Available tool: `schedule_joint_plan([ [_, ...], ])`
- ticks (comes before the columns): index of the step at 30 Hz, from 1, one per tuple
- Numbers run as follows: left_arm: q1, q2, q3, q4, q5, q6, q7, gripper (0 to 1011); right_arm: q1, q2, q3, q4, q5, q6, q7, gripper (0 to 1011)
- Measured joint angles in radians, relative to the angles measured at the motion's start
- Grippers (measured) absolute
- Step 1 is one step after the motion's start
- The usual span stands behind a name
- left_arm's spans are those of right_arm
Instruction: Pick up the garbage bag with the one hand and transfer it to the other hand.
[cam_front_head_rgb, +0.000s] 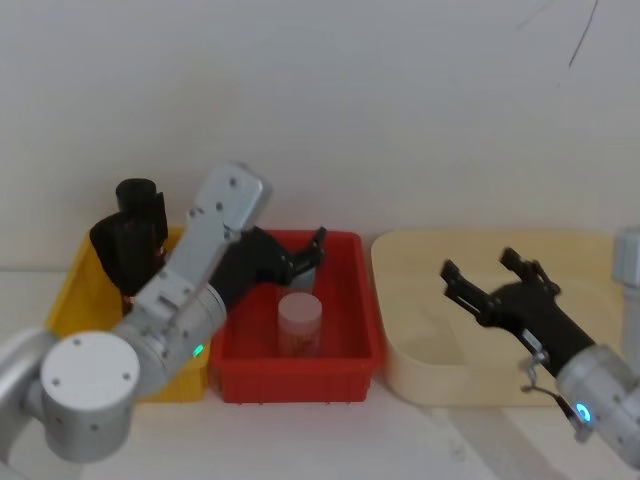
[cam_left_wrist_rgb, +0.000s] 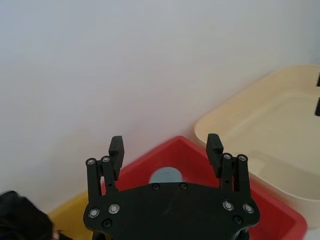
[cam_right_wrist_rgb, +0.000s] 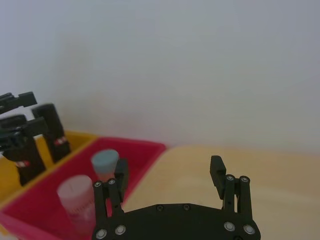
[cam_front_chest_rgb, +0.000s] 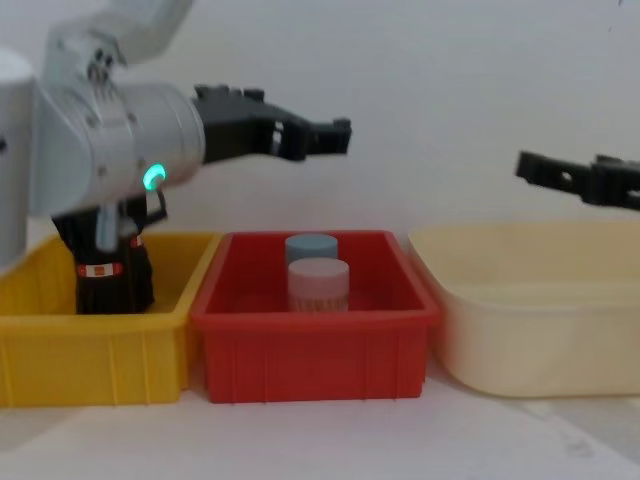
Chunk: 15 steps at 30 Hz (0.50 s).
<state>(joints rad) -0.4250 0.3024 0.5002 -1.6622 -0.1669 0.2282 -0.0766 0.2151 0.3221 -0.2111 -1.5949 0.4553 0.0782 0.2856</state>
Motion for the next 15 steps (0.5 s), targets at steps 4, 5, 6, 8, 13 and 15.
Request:
schedule_joint_plan([
  [4,-0.013,0.017,-0.028,-0.038,-0.009,0.053,-0.012,1001,0.071,-0.020,-0.023,0.036,0.024,0.027,0.033,1004],
  [5,-0.014,0.026,-0.042,-0.051,-0.015,0.071,-0.018,1001,0.082,-0.024,-0.027,0.041,0.025,0.030,0.036,1004],
  [6,-0.014,0.032,-0.052,-0.061,-0.019,0.079,-0.020,1001,0.093,-0.028,-0.031,0.045,0.029,0.035,0.041,1004],
  [8,-0.012,0.041,-0.069,-0.075,-0.029,0.097,-0.026,1001,0.125,-0.039,-0.047,0.060,0.034,0.047,0.050,1004],
  [13,0.011,0.067,-0.131,-0.114,-0.063,0.135,-0.040,1001,0.181,-0.061,-0.079,0.084,0.036,0.069,0.061,1004],
  [15,0.036,0.079,-0.174,-0.132,-0.090,0.150,-0.050,1001,0.205,-0.072,-0.098,0.096,0.035,0.078,0.063,1004],
])
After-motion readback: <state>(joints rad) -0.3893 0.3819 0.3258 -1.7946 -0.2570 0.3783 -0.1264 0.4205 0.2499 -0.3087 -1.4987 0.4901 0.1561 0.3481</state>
